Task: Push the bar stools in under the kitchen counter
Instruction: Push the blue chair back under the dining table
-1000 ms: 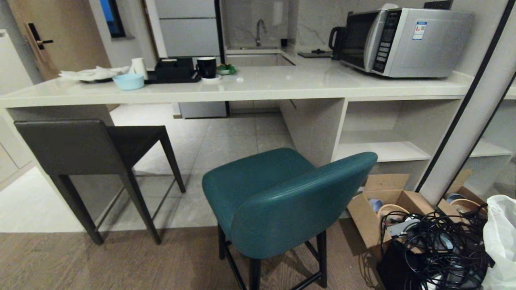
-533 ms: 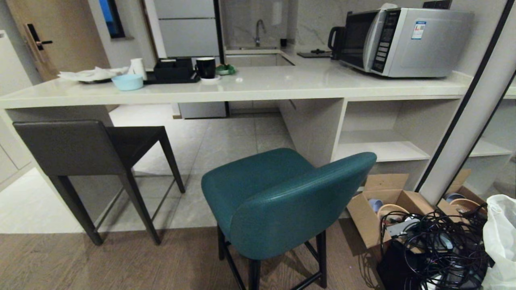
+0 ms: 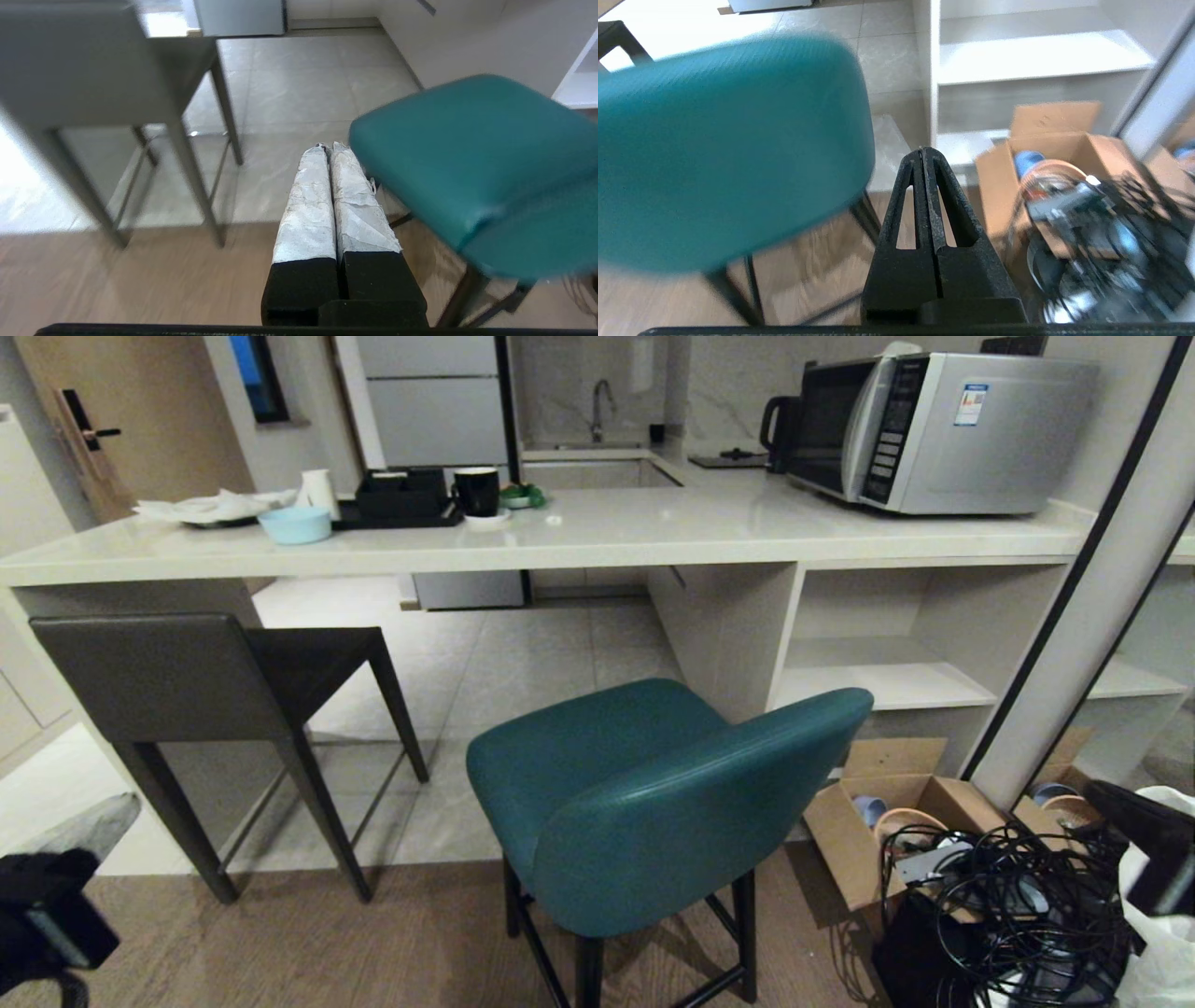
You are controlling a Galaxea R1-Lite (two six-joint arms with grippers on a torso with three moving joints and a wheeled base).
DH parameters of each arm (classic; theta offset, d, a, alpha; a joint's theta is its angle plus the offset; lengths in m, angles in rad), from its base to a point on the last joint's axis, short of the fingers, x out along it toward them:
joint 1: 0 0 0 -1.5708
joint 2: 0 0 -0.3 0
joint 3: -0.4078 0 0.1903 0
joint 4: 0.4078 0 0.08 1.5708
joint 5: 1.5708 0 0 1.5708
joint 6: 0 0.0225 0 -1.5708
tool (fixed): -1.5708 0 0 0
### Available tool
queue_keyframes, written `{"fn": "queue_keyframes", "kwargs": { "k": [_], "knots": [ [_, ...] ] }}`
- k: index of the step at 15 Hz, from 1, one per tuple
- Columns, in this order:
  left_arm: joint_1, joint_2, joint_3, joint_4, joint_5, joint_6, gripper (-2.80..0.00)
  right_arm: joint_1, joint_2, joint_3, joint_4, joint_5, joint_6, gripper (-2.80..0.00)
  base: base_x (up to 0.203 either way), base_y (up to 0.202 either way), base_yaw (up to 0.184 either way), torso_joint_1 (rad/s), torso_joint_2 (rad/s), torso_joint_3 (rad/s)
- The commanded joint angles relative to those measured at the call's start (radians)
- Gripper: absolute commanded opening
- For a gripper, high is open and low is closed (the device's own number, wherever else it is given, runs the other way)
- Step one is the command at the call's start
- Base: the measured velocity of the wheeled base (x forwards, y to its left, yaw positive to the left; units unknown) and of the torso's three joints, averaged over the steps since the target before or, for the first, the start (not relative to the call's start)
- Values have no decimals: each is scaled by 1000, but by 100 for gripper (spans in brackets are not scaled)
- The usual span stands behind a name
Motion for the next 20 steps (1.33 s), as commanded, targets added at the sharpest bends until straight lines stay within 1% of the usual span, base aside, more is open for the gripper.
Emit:
{"fn": "queue_keyframes", "kwargs": {
  "k": [1,2,3,4,5,7,8,9,10,12,13,15,17,20],
  "knots": [
    [-197,319,-26,-224,147,0,-280,1,395,-56,-233,-1,4,-280,0,0,0,0,0,0],
    [-335,436,-45,-331,254,0,-280,-3,511,-98,-326,-2,7,-280,0,0,0,0,0,0],
    [-433,541,-73,-410,350,0,-280,-7,606,-145,-406,-2,9,-280,0,0,0,0,0,0],
    [-512,637,-118,-478,452,-1,-280,-12,690,-206,-473,0,13,-280,0,0,0,0,0,0],
    [-564,728,-173,-530,559,-1,-280,-19,762,-282,-524,5,23,-280,0,0,0,0,0,0],
    [-623,832,-255,-597,698,-5,-280,-34,883,-409,-562,21,62,-280,0,0,0,0,0,0],
    [-633,841,-275,-612,724,-5,-280,-45,946,-466,-568,26,75,-280,0,0,0,0,0,0],
    [-639,841,-275,-617,736,-7,-280,-54,1005,-523,-571,29,83,-280,0,0,0,0,0,0],
    [-644,848,-250,-618,739,-20,-280,-59,1063,-583,-569,32,89,-280,0,0,0,0,0,0],
    [-670,846,-182,-618,741,-70,-280,-53,1146,-683,-554,34,115,-280,0,0,0,0,0,0],
    [-698,847,-160,-618,741,-100,-280,-37,1169,-710,-541,34,139,-280,0,0,0,0,0,0],
    [-764,864,-148,-617,741,-143,-280,-17,1192,-723,-532,31,148,-280,0,0,0,0,0,0],
    [-789,898,-157,-616,736,-159,-280,-10,1202,-731,-523,27,148,-280,0,0,0,0,0,0],
    [-845,928,-162,-616,740,-187,-280,14,1200,-733,-522,24,144,-280,0,0,0,0,0,0]
  ]
}}
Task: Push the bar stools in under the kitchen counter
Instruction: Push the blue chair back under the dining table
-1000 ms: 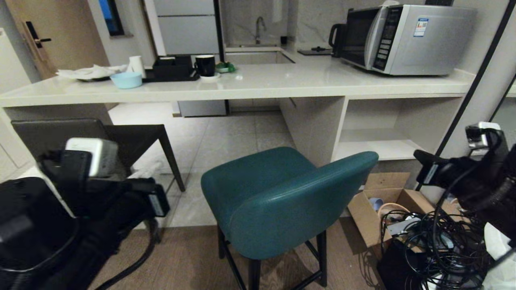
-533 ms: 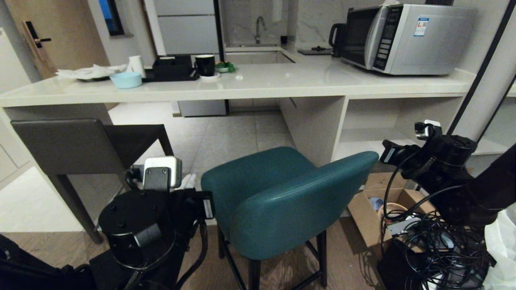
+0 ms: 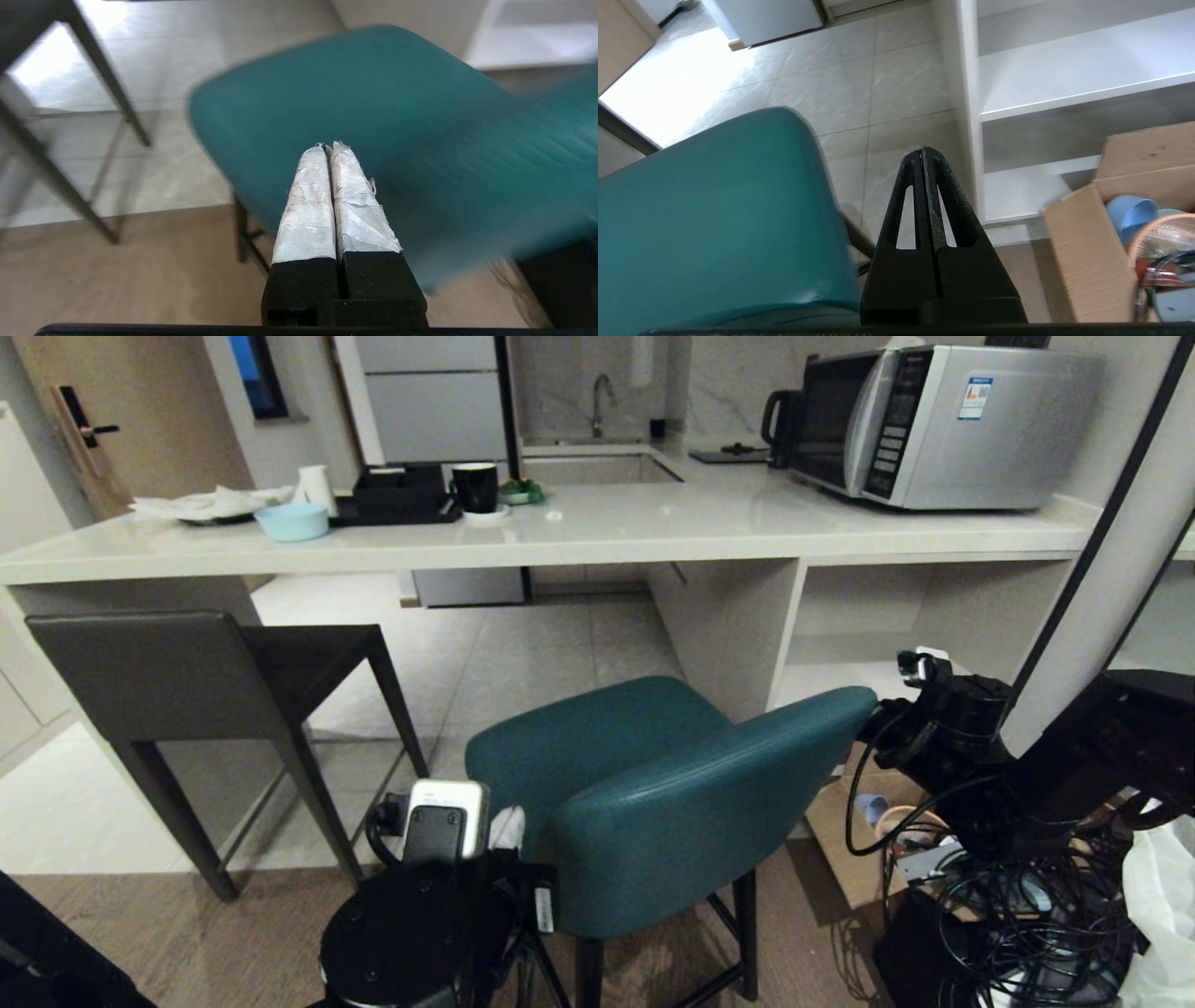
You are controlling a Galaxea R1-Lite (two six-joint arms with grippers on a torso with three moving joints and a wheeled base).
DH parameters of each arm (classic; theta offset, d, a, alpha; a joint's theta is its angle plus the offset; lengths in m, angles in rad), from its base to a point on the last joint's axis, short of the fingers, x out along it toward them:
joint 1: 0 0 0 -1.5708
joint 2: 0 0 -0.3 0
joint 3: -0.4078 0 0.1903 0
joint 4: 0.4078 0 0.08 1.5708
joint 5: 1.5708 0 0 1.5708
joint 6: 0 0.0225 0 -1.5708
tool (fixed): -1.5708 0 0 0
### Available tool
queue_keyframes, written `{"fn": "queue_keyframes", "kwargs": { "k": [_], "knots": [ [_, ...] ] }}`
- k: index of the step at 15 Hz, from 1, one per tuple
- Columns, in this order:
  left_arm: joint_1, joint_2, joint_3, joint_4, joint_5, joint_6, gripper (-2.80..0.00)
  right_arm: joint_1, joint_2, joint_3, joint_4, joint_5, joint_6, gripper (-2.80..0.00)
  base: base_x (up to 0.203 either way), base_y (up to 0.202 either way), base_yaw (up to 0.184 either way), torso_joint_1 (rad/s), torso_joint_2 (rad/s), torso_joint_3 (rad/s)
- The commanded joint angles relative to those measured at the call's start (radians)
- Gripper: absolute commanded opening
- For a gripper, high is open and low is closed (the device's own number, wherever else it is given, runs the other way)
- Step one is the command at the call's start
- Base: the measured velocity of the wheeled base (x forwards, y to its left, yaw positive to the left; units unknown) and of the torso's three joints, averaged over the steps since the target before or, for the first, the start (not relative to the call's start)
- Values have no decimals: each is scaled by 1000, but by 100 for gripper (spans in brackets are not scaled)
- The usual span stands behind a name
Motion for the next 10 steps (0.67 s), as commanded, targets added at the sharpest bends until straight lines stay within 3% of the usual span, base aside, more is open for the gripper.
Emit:
{"fn": "queue_keyframes", "kwargs": {
  "k": [1,5,10],
  "knots": [
    [-16,30,-2,-8,6,-9,-280,19,1,-3,-7,-1,-1,-280,0,0,0,0,0,0],
    [-1,41,-26,-7,7,-13,-280,72,-28,9,-12,-25,-3,-280,0,0,0,0,0,0],
    [88,54,-33,-6,31,-10,-280,115,-91,80,-20,-23,-48,-280,0,0,0,0,0,0]
  ]
}}
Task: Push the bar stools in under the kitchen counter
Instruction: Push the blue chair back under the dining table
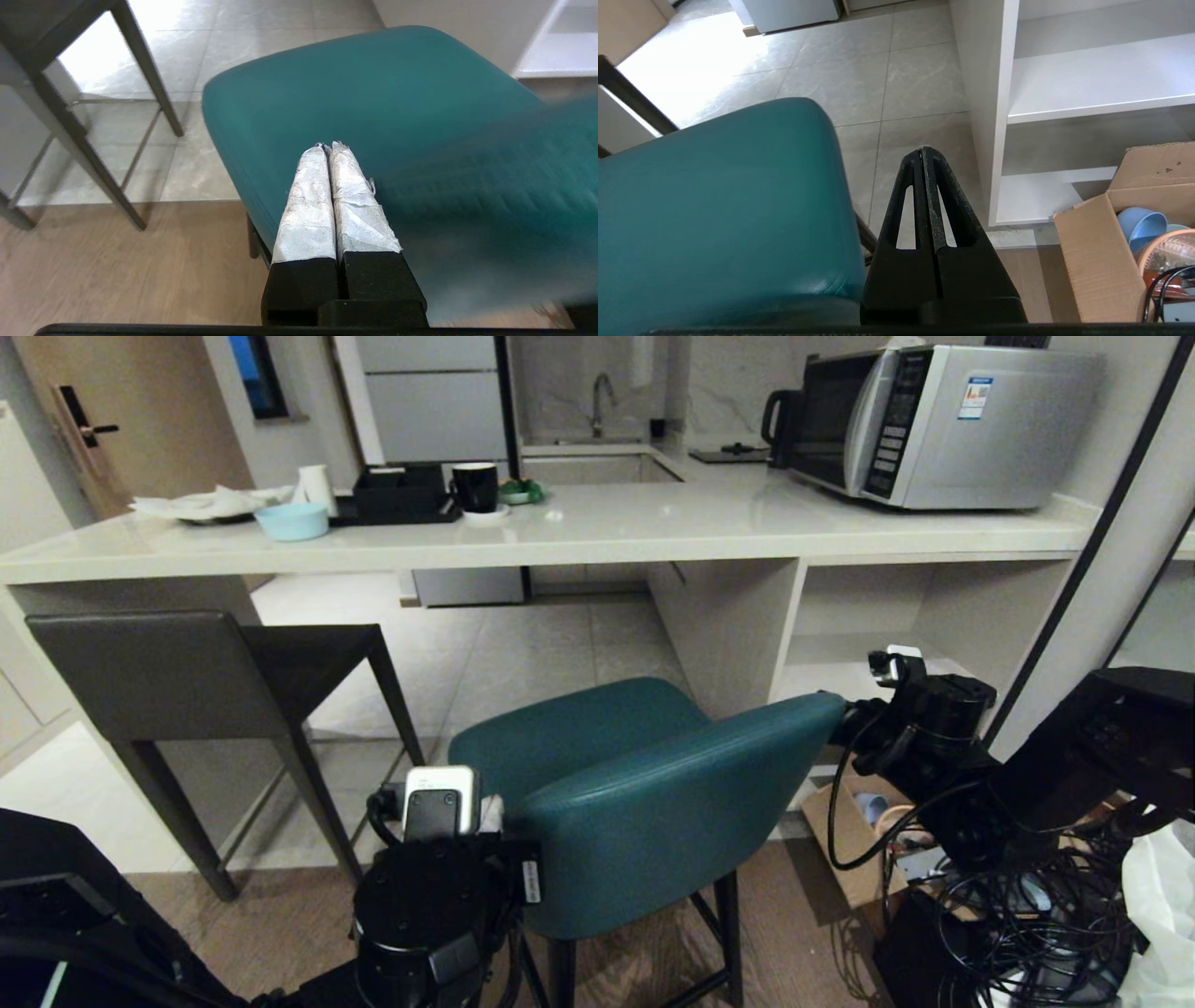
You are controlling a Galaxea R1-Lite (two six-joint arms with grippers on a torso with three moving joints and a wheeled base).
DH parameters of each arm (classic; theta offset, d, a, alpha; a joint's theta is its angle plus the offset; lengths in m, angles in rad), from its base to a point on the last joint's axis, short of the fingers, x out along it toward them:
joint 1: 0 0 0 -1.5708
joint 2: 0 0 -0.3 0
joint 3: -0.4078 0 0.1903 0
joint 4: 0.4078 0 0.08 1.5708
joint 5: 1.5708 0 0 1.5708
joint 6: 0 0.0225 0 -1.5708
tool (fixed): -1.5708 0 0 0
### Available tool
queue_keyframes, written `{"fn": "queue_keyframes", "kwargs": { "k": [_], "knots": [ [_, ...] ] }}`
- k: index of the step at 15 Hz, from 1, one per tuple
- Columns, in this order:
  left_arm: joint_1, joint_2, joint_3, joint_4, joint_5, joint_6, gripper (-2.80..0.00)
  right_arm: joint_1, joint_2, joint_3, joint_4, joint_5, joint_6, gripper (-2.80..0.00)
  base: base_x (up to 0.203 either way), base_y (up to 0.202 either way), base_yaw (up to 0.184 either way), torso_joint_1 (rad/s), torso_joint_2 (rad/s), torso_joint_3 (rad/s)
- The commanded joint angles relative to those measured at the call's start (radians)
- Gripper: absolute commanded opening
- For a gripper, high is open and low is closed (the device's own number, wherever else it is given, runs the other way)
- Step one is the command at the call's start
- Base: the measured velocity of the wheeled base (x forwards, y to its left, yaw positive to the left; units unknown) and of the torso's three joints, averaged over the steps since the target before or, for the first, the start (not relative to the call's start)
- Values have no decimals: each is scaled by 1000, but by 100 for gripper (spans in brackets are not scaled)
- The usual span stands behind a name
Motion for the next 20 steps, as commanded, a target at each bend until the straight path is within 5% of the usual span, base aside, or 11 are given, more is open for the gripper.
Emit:
{"fn": "queue_keyframes", "kwargs": {
  "k": [1,7,11,20],
  "knots": [
    [31,4,0,-8,0,-1,-280,19,-44,43,-22,2,-2,-280,0,0,0,0,0,0],
    [152,12,-34,-8,-40,4,-280,49,-95,217,-166,19,-42,-280,0,0,0,0,0,0],
    [257,24,-109,-6,-90,66,-280,49,-150,278,-205,40,-91,-280,0,0,0,0,0,0],
    [361,16,-82,-9,-113,80,-280,0,-72,152,-177,48,-91,-280,0,0,0,0,0,0]
  ]
}}
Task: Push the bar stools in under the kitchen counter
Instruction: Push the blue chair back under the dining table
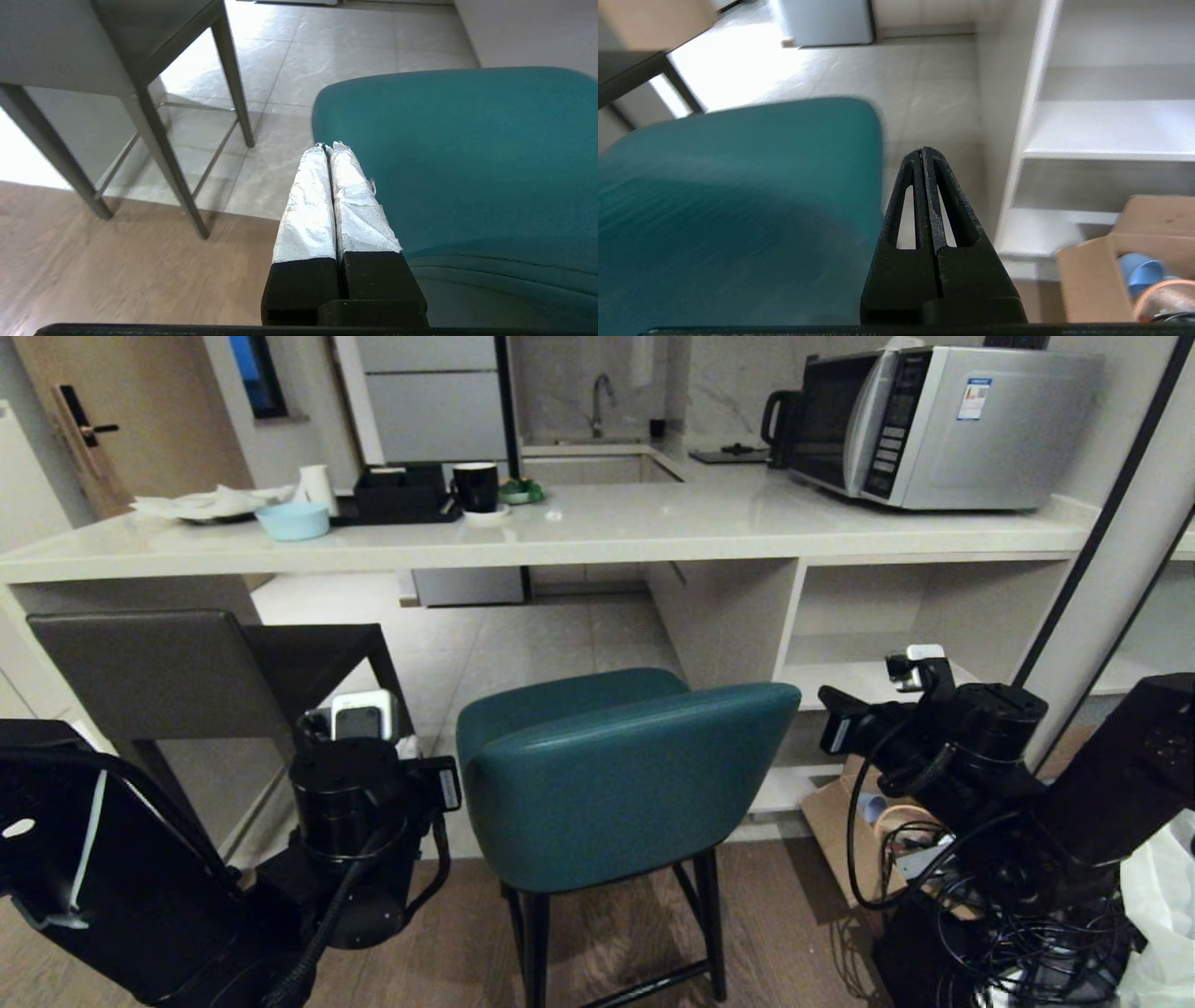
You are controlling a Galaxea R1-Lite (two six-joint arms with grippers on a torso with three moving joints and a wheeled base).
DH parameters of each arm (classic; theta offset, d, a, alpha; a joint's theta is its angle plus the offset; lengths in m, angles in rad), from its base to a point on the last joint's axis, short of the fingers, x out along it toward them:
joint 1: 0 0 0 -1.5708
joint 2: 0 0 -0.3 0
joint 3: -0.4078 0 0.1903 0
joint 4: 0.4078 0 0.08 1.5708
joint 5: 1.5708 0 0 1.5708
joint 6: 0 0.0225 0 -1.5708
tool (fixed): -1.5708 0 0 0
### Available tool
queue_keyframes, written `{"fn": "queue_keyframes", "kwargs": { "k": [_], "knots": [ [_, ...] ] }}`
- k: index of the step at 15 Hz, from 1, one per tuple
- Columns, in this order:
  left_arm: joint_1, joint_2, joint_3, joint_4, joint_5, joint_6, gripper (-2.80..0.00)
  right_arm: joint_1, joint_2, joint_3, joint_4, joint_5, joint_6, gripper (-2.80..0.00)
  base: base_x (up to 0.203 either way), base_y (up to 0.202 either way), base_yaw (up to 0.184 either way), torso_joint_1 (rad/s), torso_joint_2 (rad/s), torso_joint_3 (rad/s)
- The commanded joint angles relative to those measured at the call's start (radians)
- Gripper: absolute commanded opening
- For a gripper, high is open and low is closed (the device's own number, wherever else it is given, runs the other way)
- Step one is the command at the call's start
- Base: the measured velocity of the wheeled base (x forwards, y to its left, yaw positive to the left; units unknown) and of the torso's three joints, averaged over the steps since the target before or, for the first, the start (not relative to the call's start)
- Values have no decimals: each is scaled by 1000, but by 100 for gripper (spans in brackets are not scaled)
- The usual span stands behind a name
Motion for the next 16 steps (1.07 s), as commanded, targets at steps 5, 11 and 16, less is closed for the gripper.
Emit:
{"fn": "queue_keyframes", "kwargs": {
  "k": [5,11,16],
  "knots": [
    [-84,-18,54,-6,4,-22,-280,-39,169,-296,118,111,2,-280,0,0,0,0,0,0],
    [-107,18,49,-6,1,-64,-280,46,157,-163,55,208,3,-280,0,0,0,0,0,0],
    [-10,22,41,-6,-35,-87,-280,121,129,43,-92,206,6,-280,0,0,0,0,0,0]
  ]
}}
